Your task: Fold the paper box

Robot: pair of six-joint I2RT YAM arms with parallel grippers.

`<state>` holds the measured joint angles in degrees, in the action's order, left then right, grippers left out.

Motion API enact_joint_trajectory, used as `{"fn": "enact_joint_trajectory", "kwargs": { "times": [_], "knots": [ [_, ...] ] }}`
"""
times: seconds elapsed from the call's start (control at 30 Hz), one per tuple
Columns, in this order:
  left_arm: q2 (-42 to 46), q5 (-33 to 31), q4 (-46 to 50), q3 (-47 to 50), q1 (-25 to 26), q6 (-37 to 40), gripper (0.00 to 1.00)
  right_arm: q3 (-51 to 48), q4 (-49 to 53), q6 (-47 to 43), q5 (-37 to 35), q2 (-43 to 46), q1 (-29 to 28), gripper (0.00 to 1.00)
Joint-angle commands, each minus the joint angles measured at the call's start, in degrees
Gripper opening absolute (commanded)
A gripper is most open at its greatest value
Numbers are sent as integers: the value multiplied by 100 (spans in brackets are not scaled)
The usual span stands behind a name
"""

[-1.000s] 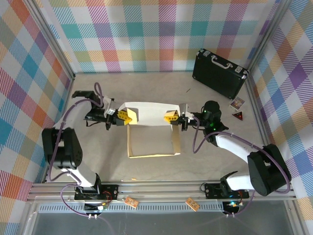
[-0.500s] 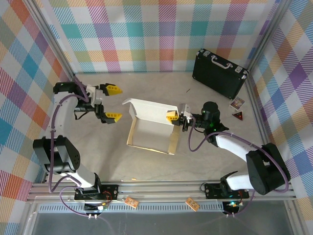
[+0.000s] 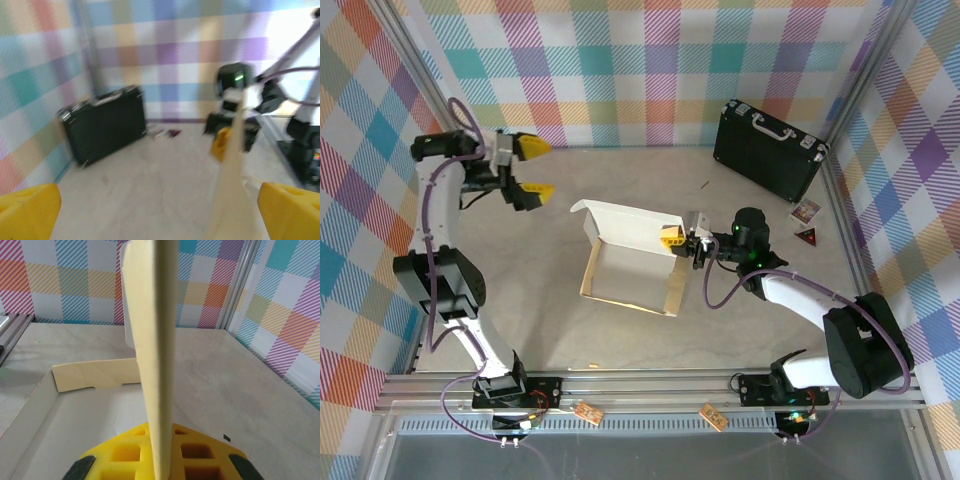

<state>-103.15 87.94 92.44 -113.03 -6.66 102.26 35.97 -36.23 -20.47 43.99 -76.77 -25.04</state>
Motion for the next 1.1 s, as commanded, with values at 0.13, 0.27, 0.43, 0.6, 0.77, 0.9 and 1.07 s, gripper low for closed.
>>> {"fn": "enact_joint_trajectory", "kwargs": {
  "times": [0.13,0.27,0.43,0.6,0.77,0.9,1.07],
  "knots": [
    [2181,583,-6218,666,1330,-7909,100,78,-33,-111,199,4,34,0],
    [2892,-1511,-12596,2359,1124,-10875,100,145,155,-99,280,23,33,0],
    [2678,-5887,-9910,1886,940,-8064,100,2,49,-93,130,178,31,0],
    [2816,-9637,-9632,2921,943,-8423,100,-28,67,-143,-46,145,34,0],
    [3716,-10306,-10595,5469,835,-9795,100,110,453,-502,-113,25,29,0],
    [3900,-9562,-10649,6678,666,-10230,100,250,760,-823,63,-148,30,0],
    [3454,-8513,-12926,8221,624,-11496,100,493,1062,-1421,344,-613,34,0]
  ]
}}
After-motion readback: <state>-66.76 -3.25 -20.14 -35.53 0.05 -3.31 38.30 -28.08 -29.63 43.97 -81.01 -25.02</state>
